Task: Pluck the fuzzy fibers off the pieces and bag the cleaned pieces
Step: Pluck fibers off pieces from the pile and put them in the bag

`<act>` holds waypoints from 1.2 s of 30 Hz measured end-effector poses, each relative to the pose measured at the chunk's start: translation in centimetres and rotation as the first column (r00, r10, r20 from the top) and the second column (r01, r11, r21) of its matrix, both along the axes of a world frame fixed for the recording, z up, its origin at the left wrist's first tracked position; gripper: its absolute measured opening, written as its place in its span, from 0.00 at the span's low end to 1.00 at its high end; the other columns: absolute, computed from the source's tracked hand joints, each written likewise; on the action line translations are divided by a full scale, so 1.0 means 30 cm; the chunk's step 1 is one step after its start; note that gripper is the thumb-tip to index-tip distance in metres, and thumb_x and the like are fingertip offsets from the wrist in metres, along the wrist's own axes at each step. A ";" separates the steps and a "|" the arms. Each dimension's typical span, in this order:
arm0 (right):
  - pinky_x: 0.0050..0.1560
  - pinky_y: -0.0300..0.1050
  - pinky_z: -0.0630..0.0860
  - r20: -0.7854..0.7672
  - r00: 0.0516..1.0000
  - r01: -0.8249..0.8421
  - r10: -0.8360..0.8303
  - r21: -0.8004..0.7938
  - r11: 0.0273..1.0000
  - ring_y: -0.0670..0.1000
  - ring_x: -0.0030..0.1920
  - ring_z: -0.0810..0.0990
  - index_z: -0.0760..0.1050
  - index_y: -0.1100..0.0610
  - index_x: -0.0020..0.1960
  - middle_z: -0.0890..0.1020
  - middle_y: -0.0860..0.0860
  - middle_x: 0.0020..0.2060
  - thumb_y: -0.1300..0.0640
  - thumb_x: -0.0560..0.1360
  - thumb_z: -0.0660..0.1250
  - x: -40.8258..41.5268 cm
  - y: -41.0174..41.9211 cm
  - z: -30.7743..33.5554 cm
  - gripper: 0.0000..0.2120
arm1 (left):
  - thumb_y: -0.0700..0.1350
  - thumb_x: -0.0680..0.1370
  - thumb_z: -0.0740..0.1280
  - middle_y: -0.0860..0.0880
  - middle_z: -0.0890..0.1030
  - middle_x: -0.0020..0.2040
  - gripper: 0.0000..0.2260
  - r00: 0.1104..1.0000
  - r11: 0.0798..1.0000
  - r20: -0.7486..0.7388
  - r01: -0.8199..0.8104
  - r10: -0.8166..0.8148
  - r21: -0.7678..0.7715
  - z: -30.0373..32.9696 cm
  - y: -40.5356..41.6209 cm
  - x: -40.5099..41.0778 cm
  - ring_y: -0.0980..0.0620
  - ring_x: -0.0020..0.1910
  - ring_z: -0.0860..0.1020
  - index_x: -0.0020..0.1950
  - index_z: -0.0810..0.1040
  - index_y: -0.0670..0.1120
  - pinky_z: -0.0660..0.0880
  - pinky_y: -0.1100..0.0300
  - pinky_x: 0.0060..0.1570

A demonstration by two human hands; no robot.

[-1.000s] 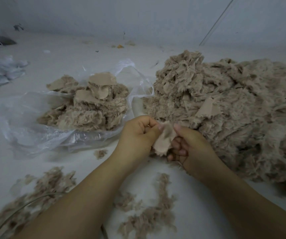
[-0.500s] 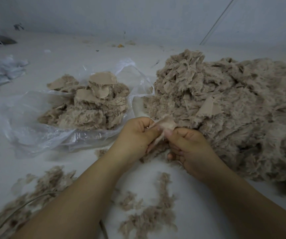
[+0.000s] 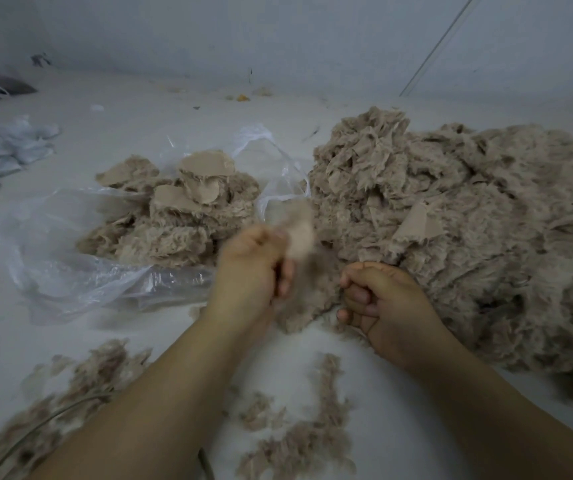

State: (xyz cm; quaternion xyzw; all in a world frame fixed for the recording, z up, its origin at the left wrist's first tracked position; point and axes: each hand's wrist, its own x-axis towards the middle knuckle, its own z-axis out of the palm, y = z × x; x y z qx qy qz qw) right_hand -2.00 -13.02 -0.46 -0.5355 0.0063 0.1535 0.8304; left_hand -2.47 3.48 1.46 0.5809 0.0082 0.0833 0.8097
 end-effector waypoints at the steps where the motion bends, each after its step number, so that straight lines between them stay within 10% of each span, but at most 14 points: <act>1: 0.26 0.42 0.73 0.001 1.000 -0.003 0.003 0.002 1.000 0.44 0.19 0.62 0.76 0.58 0.31 0.65 0.49 0.22 0.65 0.81 0.57 0.001 0.000 -0.001 0.20 | 0.37 0.82 0.60 0.42 0.79 0.34 0.07 0.995 0.988 0.079 -0.047 0.060 -0.150 0.016 0.021 0.010 0.49 0.24 0.73 0.47 0.75 0.45 0.69 0.61 0.23; 4: 0.26 0.42 0.73 -0.001 1.000 -0.010 0.010 -0.009 1.000 0.44 0.19 0.62 0.75 0.58 0.31 0.65 0.49 0.22 0.64 0.81 0.58 0.002 0.001 -0.007 0.20 | 0.35 0.79 0.64 0.41 0.78 0.57 0.18 0.982 0.961 0.134 -0.092 0.130 -0.261 0.009 0.048 0.025 0.47 0.43 0.81 0.68 0.67 0.45 0.79 0.54 0.38; 6: 0.26 0.41 0.73 -0.008 1.000 -0.007 0.007 -0.016 1.000 0.44 0.19 0.62 0.75 0.58 0.31 0.65 0.49 0.22 0.64 0.81 0.58 0.004 0.001 -0.008 0.20 | 0.35 0.77 0.68 0.44 0.78 0.50 0.14 0.991 0.978 0.070 -0.123 0.112 0.170 -0.019 0.022 0.013 0.55 0.35 0.79 0.60 0.75 0.49 0.75 0.61 0.32; 9: 0.26 0.41 0.74 -0.008 1.000 -0.005 0.004 -0.012 1.000 0.44 0.19 0.62 0.74 0.59 0.32 0.65 0.49 0.21 0.64 0.81 0.58 0.004 0.004 -0.007 0.19 | 0.50 0.70 0.76 0.53 0.75 0.41 0.08 0.999 0.566 0.035 -0.018 -0.019 0.824 -0.051 -0.008 0.007 0.62 0.32 0.74 0.44 0.80 0.51 0.68 0.70 0.31; 12: 0.26 0.41 0.74 -0.009 1.000 -0.005 0.005 -0.021 1.000 0.44 0.19 0.62 0.73 0.59 0.33 0.65 0.49 0.21 0.62 0.81 0.59 0.003 0.001 -0.007 0.18 | 0.54 0.68 0.75 0.52 0.75 0.39 0.13 0.984 0.257 -0.020 0.066 -0.177 0.964 -0.066 -0.003 0.007 0.58 0.35 0.73 0.38 0.78 0.46 0.71 0.59 0.34; 14: 0.25 0.41 0.73 -0.012 1.000 -0.003 0.002 -0.019 1.000 0.44 0.19 0.62 0.73 0.59 0.33 0.65 0.49 0.21 0.62 0.81 0.60 0.003 0.000 -0.008 0.18 | 0.45 0.72 0.74 0.52 0.75 0.34 0.08 0.976 0.301 0.025 0.043 -0.216 0.953 -0.062 -0.001 0.004 0.57 0.32 0.73 0.38 0.77 0.43 0.70 0.58 0.35; 20: 0.26 0.38 0.72 0.036 0.999 0.002 0.001 -0.083 0.997 0.42 0.20 0.65 0.81 0.53 0.30 0.65 0.46 0.22 0.57 0.81 0.63 -0.001 0.013 -0.008 0.21 | 0.35 0.75 0.72 0.50 0.80 0.31 0.05 0.983 0.857 0.009 0.157 -0.186 0.491 -0.020 -0.013 -0.014 0.58 0.27 0.74 0.42 0.81 0.44 0.71 0.66 0.28; 26: 0.24 0.37 0.73 0.047 0.999 -0.006 0.011 -0.106 0.994 0.47 0.24 0.77 0.80 0.60 0.38 0.78 0.52 0.23 0.61 0.82 0.61 -0.007 0.010 -0.001 0.16 | 0.34 0.75 0.72 0.40 0.83 0.36 0.02 0.947 0.866 -0.081 0.316 -0.310 0.388 -0.019 -0.033 -0.033 0.47 0.34 0.80 0.43 0.80 0.39 0.77 0.58 0.39; 36: 0.27 0.39 0.75 -0.049 0.987 0.150 -0.153 -0.055 0.987 0.45 0.22 0.67 0.75 0.56 0.35 0.65 0.48 0.23 0.57 0.81 0.64 0.012 0.019 -0.026 0.16 | 0.38 0.76 0.72 0.47 0.72 0.28 0.09 0.993 0.933 0.030 -0.119 0.115 0.341 -0.007 0.009 -0.003 0.54 0.26 0.66 0.37 0.76 0.45 0.65 0.63 0.28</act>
